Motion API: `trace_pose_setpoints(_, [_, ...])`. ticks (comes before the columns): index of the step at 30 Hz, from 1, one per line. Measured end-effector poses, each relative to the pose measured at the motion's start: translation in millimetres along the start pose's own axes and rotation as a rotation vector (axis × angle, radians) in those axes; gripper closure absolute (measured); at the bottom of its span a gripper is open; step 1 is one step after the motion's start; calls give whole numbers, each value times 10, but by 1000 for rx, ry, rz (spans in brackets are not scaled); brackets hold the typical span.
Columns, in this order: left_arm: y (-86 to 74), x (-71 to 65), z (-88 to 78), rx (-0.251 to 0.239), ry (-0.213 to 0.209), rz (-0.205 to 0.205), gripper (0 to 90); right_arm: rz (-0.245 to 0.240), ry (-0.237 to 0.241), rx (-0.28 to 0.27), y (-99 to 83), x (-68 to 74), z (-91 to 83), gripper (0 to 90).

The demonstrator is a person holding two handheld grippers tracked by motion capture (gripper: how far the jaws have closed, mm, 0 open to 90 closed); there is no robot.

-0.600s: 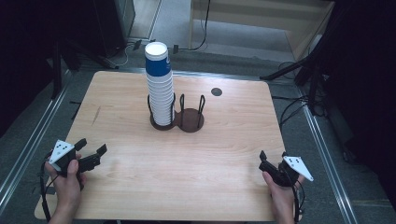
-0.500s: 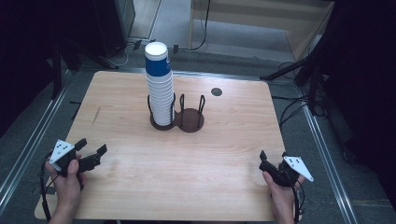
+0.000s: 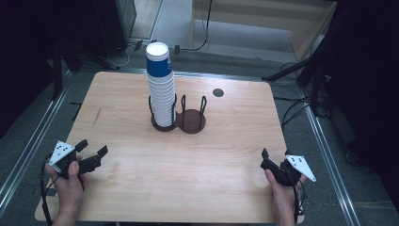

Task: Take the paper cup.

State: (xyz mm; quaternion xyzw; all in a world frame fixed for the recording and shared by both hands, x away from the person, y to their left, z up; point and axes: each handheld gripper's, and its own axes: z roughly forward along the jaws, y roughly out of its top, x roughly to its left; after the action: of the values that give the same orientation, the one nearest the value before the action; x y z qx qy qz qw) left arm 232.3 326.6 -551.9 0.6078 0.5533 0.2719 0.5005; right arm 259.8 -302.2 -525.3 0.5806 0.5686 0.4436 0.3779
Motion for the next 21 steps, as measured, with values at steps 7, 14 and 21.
trace_pose_setpoints(7, [0, 37, -5, -1, -19, -37, 145, -13, 14, -18, 191, 118, -19, 139])
trace_pose_setpoints(14, [3, -5, 8, 8, -14, 2, 145, -3, 59, -13, 298, 290, 50, 136])
trace_pose_setpoints(21, [7, 16, 13, 13, -21, -14, 145, -41, 91, 1, 389, 481, 128, 133])
